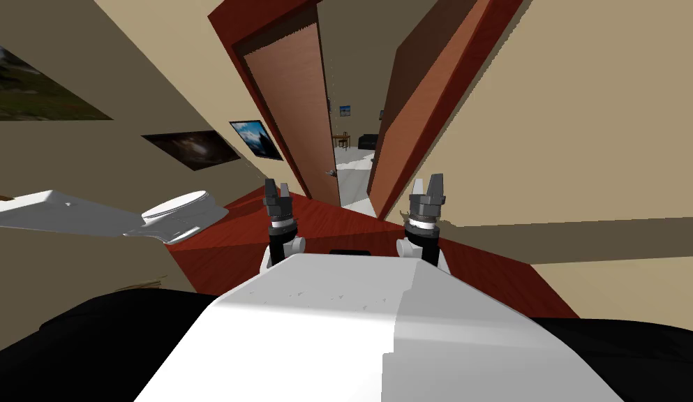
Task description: Push the door open
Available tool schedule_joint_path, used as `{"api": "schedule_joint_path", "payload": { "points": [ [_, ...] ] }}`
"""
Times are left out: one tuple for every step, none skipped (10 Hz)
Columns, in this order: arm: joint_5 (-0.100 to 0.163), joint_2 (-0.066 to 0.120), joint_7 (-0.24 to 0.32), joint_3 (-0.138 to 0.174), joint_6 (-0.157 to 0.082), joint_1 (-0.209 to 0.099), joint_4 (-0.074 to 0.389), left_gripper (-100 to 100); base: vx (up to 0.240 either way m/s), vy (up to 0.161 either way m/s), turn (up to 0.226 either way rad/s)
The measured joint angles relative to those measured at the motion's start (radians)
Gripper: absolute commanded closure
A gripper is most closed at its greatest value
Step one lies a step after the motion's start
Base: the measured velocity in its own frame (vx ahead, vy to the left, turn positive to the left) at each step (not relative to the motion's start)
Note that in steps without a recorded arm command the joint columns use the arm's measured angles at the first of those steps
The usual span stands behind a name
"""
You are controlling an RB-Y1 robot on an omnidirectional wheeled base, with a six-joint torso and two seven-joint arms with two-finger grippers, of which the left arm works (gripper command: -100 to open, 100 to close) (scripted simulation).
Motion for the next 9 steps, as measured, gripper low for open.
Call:
{"api": "schedule_joint_path", "payload": {
  "points": [
    [0.002,0.007,-0.002,0.002,0.0,-0.014,0.022,-100,0.133,0.048,-0.012],
    [0.0,0.01,0.004,-0.006,-0.003,-0.02,0.045,-100,0.162,0.027,-0.01],
    [0.002,0.017,0.011,-0.006,-0.004,-0.035,0.073,-100,0.148,0.048,0.0],
    [0.0,0.019,0.015,-0.013,-0.006,-0.041,0.09,-100,0.112,0.048,-0.007],
    [-0.001,0.022,0.018,-0.017,-0.009,-0.047,0.109,-100,0.124,0.032,-0.009],
    [0.0,0.027,0.022,-0.022,-0.016,-0.054,0.137,-100,0.133,0.053,-0.003],
    [0.002,0.034,0.029,-0.023,-0.014,-0.063,0.153,-100,0.104,0.038,-0.008],
    [0.001,0.037,0.034,-0.027,-0.012,-0.072,0.172,-100,0.091,0.028,-0.004],
    [-0.001,0.037,0.036,-0.036,-0.017,-0.071,0.19,-100,0.095,0.039,-0.004]
  ]
}}
